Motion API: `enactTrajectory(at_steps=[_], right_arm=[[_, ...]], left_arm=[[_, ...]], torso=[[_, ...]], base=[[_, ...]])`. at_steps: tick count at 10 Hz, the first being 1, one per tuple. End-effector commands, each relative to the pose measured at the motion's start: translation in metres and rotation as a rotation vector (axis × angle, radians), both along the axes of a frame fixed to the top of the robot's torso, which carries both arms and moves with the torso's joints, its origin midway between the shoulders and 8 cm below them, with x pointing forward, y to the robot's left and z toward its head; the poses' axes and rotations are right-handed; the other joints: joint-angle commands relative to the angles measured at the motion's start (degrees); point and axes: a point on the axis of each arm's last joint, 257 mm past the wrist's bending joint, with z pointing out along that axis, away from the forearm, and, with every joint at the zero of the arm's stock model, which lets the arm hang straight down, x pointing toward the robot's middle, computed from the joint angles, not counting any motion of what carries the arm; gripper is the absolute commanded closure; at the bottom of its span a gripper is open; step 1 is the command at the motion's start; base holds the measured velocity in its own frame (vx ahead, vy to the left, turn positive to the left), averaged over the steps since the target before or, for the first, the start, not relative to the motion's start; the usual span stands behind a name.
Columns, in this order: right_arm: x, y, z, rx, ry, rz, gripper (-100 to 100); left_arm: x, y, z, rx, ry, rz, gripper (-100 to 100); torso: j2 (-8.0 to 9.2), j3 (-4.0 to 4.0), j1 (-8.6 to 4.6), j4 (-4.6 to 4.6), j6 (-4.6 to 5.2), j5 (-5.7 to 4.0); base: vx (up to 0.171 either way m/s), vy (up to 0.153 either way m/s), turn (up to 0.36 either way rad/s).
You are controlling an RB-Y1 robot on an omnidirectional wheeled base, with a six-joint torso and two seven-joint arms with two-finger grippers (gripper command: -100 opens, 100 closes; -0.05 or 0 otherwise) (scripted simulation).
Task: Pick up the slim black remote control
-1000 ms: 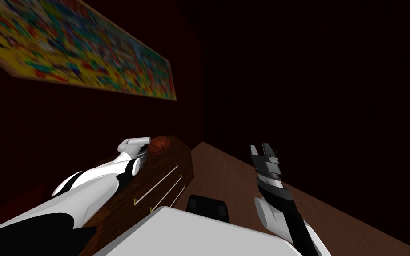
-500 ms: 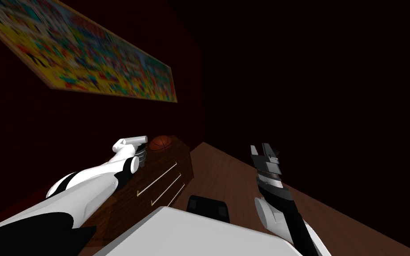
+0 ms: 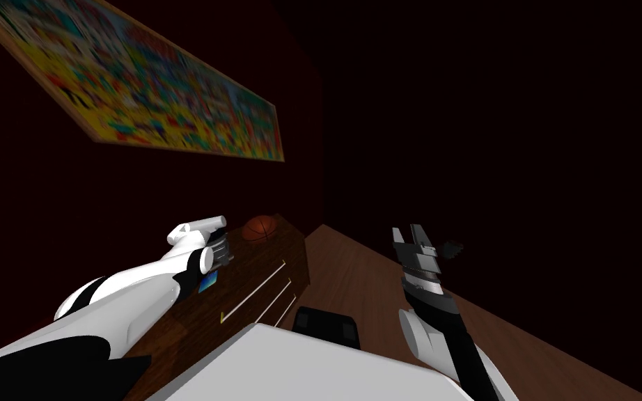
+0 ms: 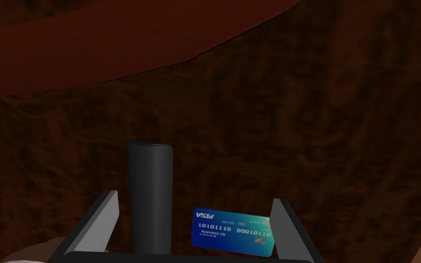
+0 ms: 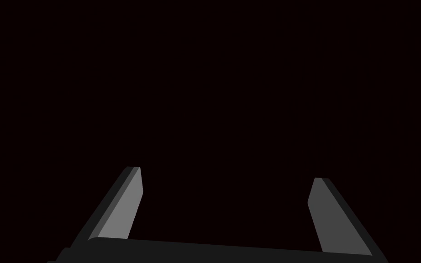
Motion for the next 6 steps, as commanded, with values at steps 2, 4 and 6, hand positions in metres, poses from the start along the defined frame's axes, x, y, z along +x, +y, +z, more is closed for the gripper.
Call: enactTrajectory(at_steps=[2, 4, 6], right_arm=[[0.0, 0.0, 0.0, 0.0, 0.0, 0.0, 0], [0.0, 0.0, 0.0, 0.0, 0.0, 0.0, 0], [0.0, 0.0, 0.0, 0.0, 0.0, 0.0, 0]], left_arm=[[-0.005, -0.012, -0.011, -0.066, -0.016, 0.045, -100], [-0.004, -0.01, -0.009, -0.053, -0.013, 0.037, 0], [0.001, -0.012, -0.02, -0.045, -0.025, 0.03, -100]], torso=[[0.04, 0.02, 0.03, 0.0, 0.01, 0.0], [0.27, 0.14, -0.32, 0.05, 0.04, -0.06], [0.48, 0.27, -0.64, 0.1, 0.03, -0.14]], base=[[0.093, 0.173, 0.054], [0.021, 0.042, -0.001], [-0.016, -0.002, 0.035]])
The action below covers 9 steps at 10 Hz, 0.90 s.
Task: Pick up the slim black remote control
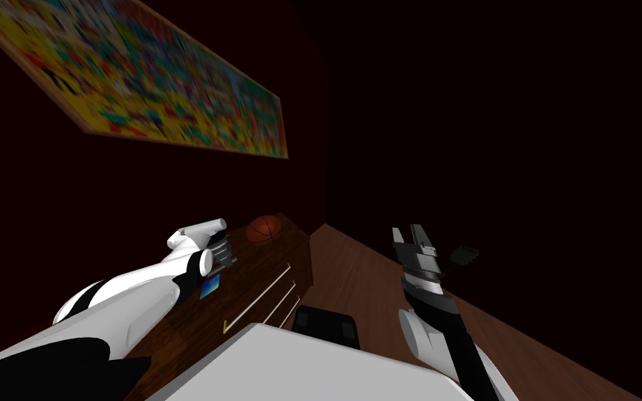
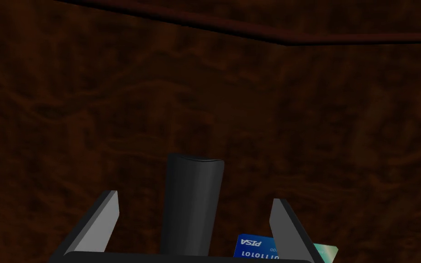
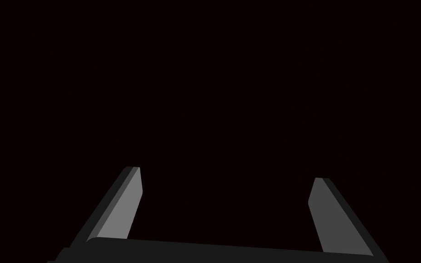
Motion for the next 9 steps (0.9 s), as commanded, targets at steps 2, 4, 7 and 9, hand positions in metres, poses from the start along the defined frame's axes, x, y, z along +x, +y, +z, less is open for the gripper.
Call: enactTrajectory(at_steps=[2, 4, 7, 9], right_arm=[[0.0, 0.0, 0.0, 0.0, 0.0, 0.0, 0], [0.0, 0.0, 0.0, 0.0, 0.0, 0.0, 0], [0.0, 0.0, 0.0, 0.0, 0.0, 0.0, 0], [0.0, 0.0, 0.0, 0.0, 0.0, 0.0, 0]], left_arm=[[0.0005, 0.0003, -0.0004, 0.002, -0.002, 0.0, 100], [0.0004, 0.0003, -0.0004, 0.002, -0.001, 0.0, 100], [0.0004, 0.0003, -0.0004, 0.002, -0.001, 0.0, 0], [0.0006, -0.0046, 0.0031, -0.015, 0.007, -0.035, -100]], torso=[[-0.01, 0.0, -0.01, 0.0, 0.0, -0.01], [-0.04, -0.02, 0.0, -0.01, 0.0, -0.01], [-0.05, -0.03, 0.0, -0.01, 0.0, -0.01], [0.08, 0.04, 0.21, 0.02, 0.01, 0.02]], base=[[-0.005, -0.003, 0.001], [0.0, 0.0, 0.0], [0.0, 0.0, 0.0], [-0.086, 0.078, -0.06]])
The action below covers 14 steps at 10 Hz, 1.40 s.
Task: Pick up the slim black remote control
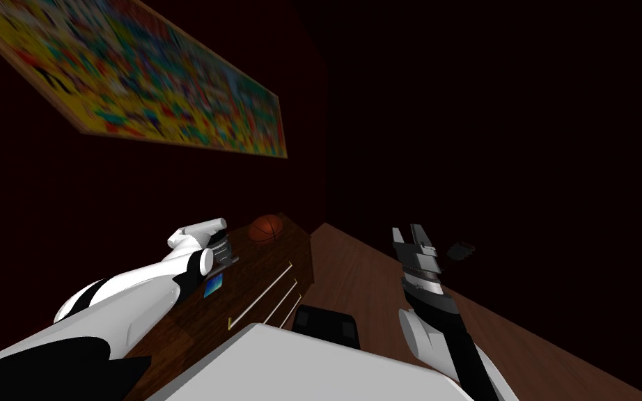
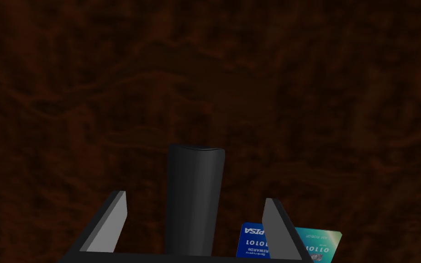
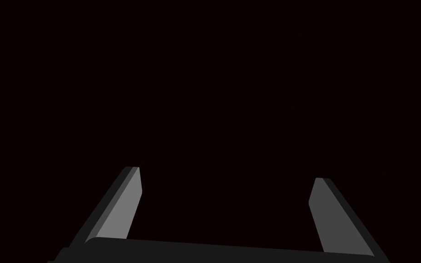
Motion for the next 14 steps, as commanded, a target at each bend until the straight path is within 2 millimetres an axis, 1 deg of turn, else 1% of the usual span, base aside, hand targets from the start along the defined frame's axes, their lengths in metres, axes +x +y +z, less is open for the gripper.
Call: enactTrajectory(at_steps=[1, 2, 3, 4, 5, 6, 7, 11, 12, 13, 14], right_arm=[[0.0, 0.0, 0.0, 0.0, 0.0, 0.0, 0], [0.0, 0.0, 0.0, 0.0, 0.0, 0.0, 0], [0.0, 0.0, 0.0, 0.0, 0.0, 0.0, 0], [0.0, 0.0, 0.0, 0.0, 0.0, 0.0, 0], [0.0, 0.0, 0.0, 0.0, 0.0, 0.0, 0], [0.0, 0.0, 0.0, 0.0, 0.0, 0.0, 0], [0.0, 0.0, 0.0, 0.0, 0.0, 0.0, 0], [0.0, 0.0, 0.0, 0.0, 0.0, 0.0, 0], [0.0, 0.0, 0.0, 0.0, 0.0, 0.0, 0], [0.0, 0.0, 0.0, 0.0, 0.0, 0.0, 0], [0.0, 0.0, 0.0, 0.0, 0.0, 0.0, 0]], left_arm=[[0.0, -0.003, 0.002, -0.01, 0.006, -0.023, -100], [0.0, -0.002, 0.001, -0.006, 0.003, -0.013, -100], [0.0, -0.002, 0.001, -0.007, 0.004, -0.016, 0], [0.002, -0.004, -0.009, -0.001, 0.0, -0.02, -100], [0.003, -0.005, -0.013, 0.0, -0.001, -0.021, -100], [0.001, -0.004, -0.01, -0.003, 0.002, -0.02, -100], [0.001, -0.004, -0.01, -0.001, 0.0, -0.02, 100], [0.001, -0.004, -0.01, -0.002, 0.0, -0.02, 100], [0.001, -0.004, -0.01, -0.002, 0.0, -0.02, 0], [0.007, 0.017, 0.015, 0.056, -0.027, -0.013, -100], [0.007, 0.017, 0.015, 0.056, -0.027, -0.013, -100]], torso=[[0.0, 0.0, 0.0, 0.0, 0.0, 0.0], [0.13, 0.08, 0.04, 0.04, -0.01, 0.01], [-0.06, -0.01, -0.11, 0.01, -0.01, -0.01], [-0.24, -0.12, -0.24, -0.04, 0.0, -0.05], [-0.31, -0.16, -0.28, -0.06, -0.01, -0.05], [-0.34, -0.19, -0.3, -0.07, 0.0, -0.06], [-0.36, -0.2, -0.32, -0.07, 0.01, -0.07], [-0.38, -0.21, -0.32, -0.08, 0.01, -0.07], [-0.38, -0.21, -0.32, -0.08, 0.01, -0.07], [-0.38, -0.21, -0.32, -0.08, 0.01, -0.07], [-0.46, -0.24, -0.44, -0.08, 0.02, -0.12]], base=[[-0.146, 0.094, -0.039], [-0.062, 0.044, -0.013], [-0.011, 0.008, 0.002], [-0.009, 0.004, 0.028], [-0.007, -0.001, 0.032], [0.0, 0.0, 0.0], [0.0, 0.0, 0.0], [0.0, 0.0, 0.0], [0.0, 0.0, 0.0], [0.026, -0.037, -0.033], [0.026, -0.055, -0.013]])
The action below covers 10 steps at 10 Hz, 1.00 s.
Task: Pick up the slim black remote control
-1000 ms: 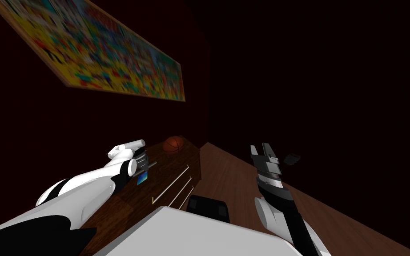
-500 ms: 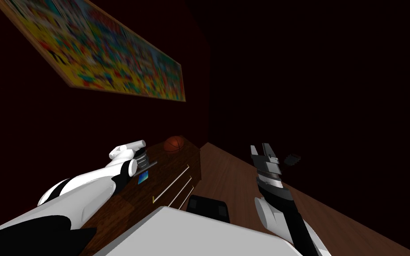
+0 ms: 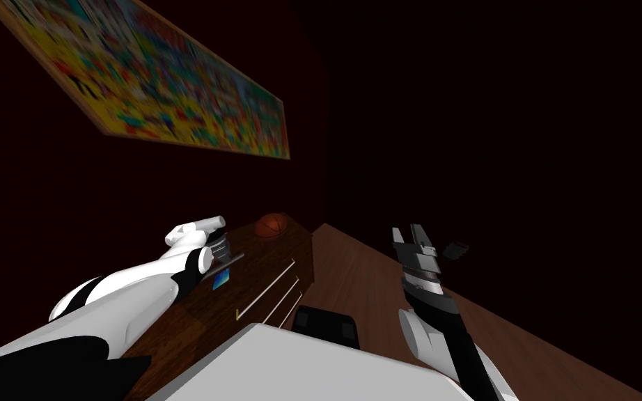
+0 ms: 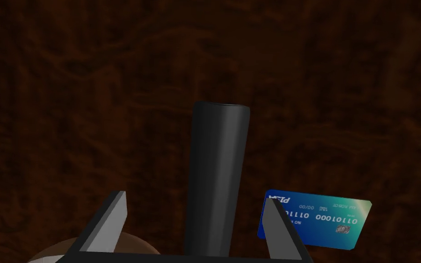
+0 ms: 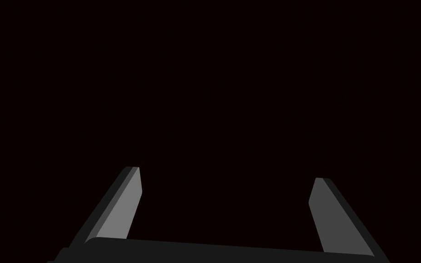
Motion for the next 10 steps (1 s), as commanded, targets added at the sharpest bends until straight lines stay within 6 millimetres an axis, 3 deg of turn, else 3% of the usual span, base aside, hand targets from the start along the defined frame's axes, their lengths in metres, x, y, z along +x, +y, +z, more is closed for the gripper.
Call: enactTrajectory(at_steps=[1, 3, 5, 6, 7, 8, 9, 10], right_arm=[[0.0, 0.0, 0.0, 0.0, 0.0, 0.0, 0], [0.0, 0.0, 0.0, 0.0, 0.0, 0.0, 0], [0.0, 0.0, 0.0, 0.0, 0.0, 0.0, 0], [0.0, 0.0, 0.0, 0.0, 0.0, 0.0, 0], [0.0, 0.0, 0.0, 0.0, 0.0, 0.0, 0], [0.0, 0.0, 0.0, 0.0, 0.0, 0.0, 0], [0.0, 0.0, 0.0, 0.0, 0.0, 0.0, 0], [0.0, 0.0, 0.0, 0.0, 0.0, 0.0, 0]], left_arm=[[0.001, 0.01, 0.012, 0.032, -0.009, 0.004, -100], [-0.001, 0.037, 0.039, 0.116, -0.017, 0.013, -100], [-0.001, 0.037, 0.039, 0.116, -0.017, 0.013, -100], [-0.004, 0.055, 0.055, 0.175, -0.015, 0.018, -100], [-0.009, 0.051, 0.048, 0.156, -0.001, 0.024, -100], [-0.004, 0.055, 0.055, 0.175, -0.015, 0.018, -100], [-0.011, 0.079, 0.079, 0.261, -0.005, 0.024, -100], [-0.011, 0.079, 0.079, 0.261, -0.005, 0.024, -100]], torso=[[0.0, 0.0, 0.0, 0.0, 0.0, 0.0], [-0.02, 0.0, -0.14, 0.0, 0.0, -0.03], [-0.11, -0.07, -0.22, -0.03, 0.01, -0.06], [-0.02, -0.02, -0.03, -0.01, 0.0, -0.02], [-0.05, -0.03, -0.13, -0.01, 0.02, -0.04], [-0.05, -0.03, -0.14, -0.02, -0.01, -0.03], [0.0, 0.0, -0.01, 0.0, -0.01, -0.01], [-0.09, -0.05, -0.25, -0.02, 0.03, -0.06]], base=[[0.01, -0.057, -0.017], [0.051, -0.111, -0.057], [0.035, -0.072, 0.002], [0.037, -0.086, -0.075], [0.04, -0.09, -0.029], [0.019, -0.044, 0.012], [0.053, -0.126, -0.104], [0.071, -0.147, -0.049]])
